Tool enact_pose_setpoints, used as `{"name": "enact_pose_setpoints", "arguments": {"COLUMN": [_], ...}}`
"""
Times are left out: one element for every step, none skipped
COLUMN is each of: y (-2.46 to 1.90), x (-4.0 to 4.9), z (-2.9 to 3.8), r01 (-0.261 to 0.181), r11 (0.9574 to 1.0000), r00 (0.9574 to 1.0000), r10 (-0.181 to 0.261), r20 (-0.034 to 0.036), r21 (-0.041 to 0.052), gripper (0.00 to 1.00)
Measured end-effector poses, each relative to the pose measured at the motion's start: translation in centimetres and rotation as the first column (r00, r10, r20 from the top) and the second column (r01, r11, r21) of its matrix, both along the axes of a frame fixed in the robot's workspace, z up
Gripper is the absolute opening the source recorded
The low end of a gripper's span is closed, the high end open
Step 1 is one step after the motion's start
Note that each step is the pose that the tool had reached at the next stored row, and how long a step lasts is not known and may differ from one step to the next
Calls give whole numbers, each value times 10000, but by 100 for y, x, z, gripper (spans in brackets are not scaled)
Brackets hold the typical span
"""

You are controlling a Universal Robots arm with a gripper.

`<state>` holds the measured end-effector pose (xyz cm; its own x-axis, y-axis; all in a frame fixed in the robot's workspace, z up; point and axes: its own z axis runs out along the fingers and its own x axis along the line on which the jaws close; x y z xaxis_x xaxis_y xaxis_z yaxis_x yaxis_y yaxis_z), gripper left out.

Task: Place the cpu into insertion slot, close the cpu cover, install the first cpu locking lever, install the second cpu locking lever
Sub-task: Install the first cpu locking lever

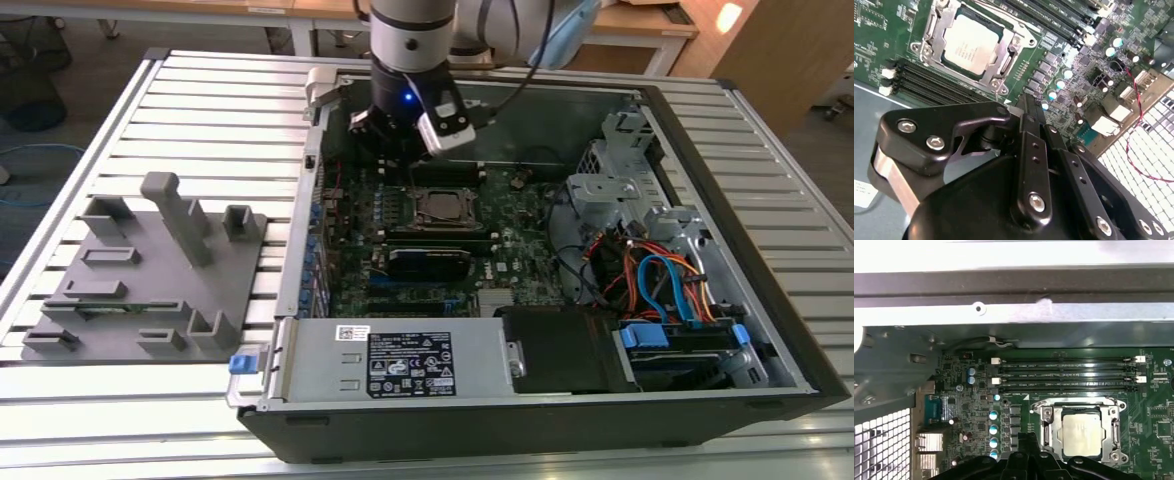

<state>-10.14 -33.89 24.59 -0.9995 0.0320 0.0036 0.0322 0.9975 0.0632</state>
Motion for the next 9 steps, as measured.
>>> {"name": "enact_pose_setpoints", "arguments": {"y": [2, 5, 6, 9, 12, 16, 23, 30, 38], "x": [-7, -13, -17, -20, -24, -26, -27, -27, -29], "z": [1, 4, 9, 15, 23, 30, 33, 36, 41], "r01": [0, -1, -1, -1, -1, -1, -1, -3, -3], "r11": [10000, 10000, 10000, 10000, 10000, 10000, 10000, 10000, 10000], "r00": [10000, 10000, 10000, 10000, 10000, 10000, 10000, 10000, 10000], "r10": [0, 1, 1, 1, 1, 1, 1, 3, 3], "r20": [1, 1, 0, 1, 1, 1, 3, 2, 1], "r21": [11, 17, 22, 27, 32, 36, 42, 45, 46], "gripper": [10, 10, 10, 10, 10, 10, 10, 10, 10]}}
